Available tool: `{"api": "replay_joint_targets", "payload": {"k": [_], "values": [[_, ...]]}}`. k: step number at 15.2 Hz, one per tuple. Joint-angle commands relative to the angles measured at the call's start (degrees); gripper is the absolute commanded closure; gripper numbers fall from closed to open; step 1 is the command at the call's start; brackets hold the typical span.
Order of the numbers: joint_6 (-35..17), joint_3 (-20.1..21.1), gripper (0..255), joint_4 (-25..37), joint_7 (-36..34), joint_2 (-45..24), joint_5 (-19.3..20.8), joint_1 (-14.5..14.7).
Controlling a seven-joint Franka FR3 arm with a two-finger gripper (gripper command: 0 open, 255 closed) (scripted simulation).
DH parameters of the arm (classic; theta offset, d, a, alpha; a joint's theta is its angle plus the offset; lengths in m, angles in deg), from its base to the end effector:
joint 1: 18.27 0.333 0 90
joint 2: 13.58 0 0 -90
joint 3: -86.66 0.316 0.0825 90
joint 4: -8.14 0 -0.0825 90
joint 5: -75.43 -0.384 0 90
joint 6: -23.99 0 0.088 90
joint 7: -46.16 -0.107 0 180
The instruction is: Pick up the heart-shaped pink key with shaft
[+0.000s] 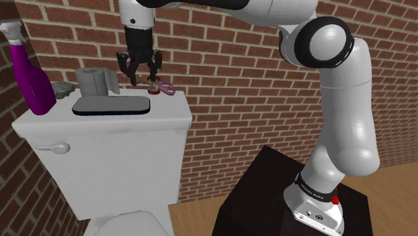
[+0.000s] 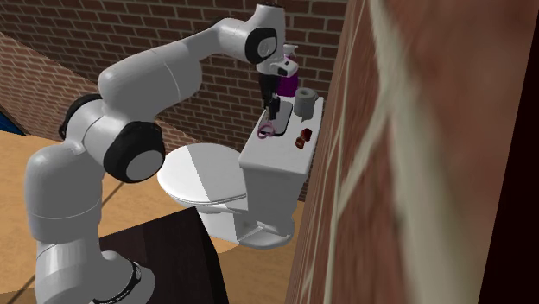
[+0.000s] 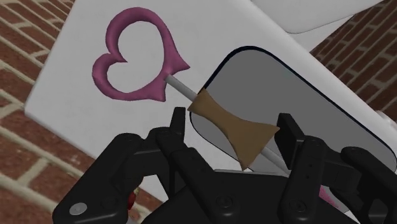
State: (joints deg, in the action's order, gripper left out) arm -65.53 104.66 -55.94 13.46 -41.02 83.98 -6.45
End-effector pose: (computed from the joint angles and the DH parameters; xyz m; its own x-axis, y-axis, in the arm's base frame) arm 0.6273 0.2788 0.5483 0.9965 -0.0827 -0.0089 -0.0826 -0.9965 0.0132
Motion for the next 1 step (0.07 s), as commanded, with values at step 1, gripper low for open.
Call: {"api": "replay_joint_targets", "payload": {"k": [1], "values": [[0.7,0.0,255,1.0,0.0,-0.3,0.1,0.2]]}}
